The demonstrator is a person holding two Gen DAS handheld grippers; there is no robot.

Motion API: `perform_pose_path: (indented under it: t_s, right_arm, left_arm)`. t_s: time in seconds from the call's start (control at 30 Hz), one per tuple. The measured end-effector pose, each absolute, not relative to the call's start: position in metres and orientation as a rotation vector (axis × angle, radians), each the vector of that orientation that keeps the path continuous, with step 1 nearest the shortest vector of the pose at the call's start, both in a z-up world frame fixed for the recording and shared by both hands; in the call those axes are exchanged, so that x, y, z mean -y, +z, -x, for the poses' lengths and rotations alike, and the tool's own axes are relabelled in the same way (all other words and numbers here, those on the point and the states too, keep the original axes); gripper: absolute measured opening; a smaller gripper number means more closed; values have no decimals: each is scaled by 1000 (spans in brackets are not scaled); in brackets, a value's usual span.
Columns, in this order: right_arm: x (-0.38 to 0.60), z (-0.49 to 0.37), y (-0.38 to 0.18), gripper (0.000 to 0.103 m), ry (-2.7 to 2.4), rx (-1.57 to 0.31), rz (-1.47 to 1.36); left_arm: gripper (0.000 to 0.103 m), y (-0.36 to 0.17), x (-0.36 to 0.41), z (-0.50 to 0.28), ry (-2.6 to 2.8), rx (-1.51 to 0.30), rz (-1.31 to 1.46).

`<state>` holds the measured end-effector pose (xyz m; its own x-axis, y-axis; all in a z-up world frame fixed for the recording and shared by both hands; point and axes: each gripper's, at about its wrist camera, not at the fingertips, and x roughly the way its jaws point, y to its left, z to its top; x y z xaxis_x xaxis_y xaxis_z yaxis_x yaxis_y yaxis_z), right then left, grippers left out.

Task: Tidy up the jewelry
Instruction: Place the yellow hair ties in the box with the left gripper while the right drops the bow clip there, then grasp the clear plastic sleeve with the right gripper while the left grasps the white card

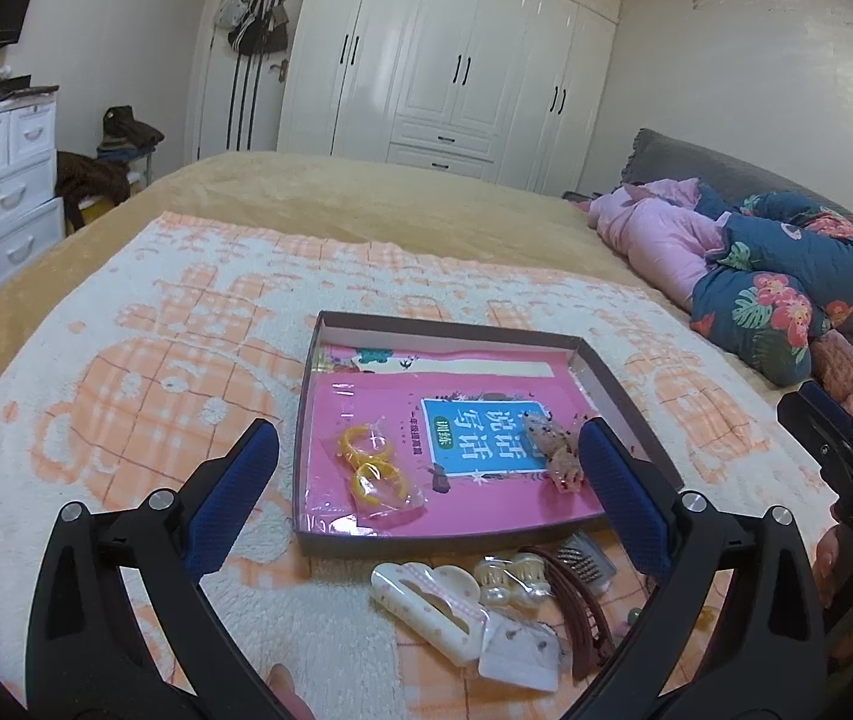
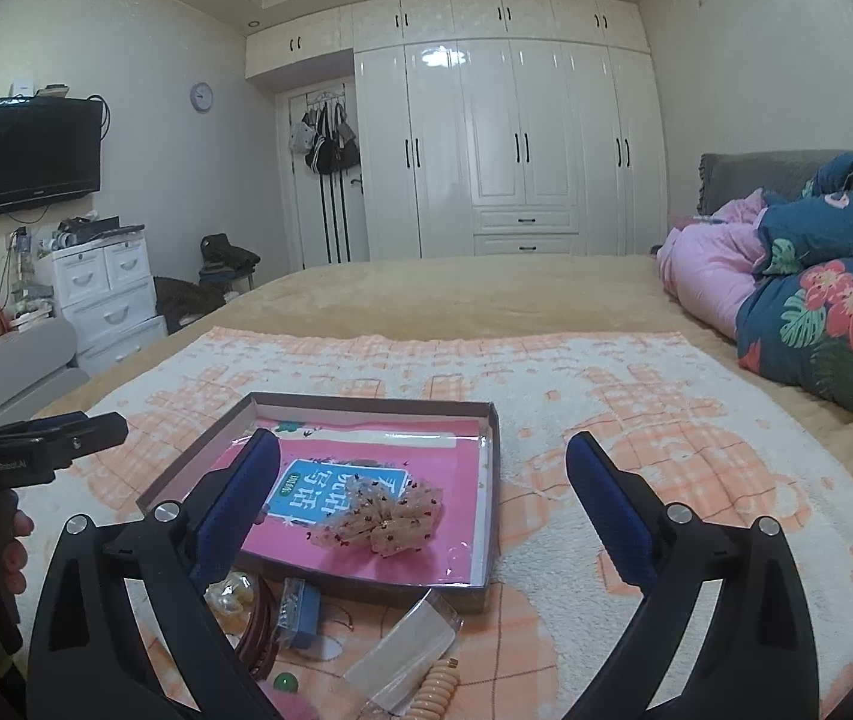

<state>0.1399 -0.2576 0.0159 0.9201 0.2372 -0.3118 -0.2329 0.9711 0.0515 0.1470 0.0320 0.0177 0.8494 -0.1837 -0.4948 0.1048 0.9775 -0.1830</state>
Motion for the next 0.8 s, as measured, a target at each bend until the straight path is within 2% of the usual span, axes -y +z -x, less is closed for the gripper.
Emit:
perform_pose_path:
  t_s: [0.8]
  right_arm:
    - [250,-90,19,94,306,-300,58]
  left_arm:
    - [92,17,-34,-101,-166,-532,151]
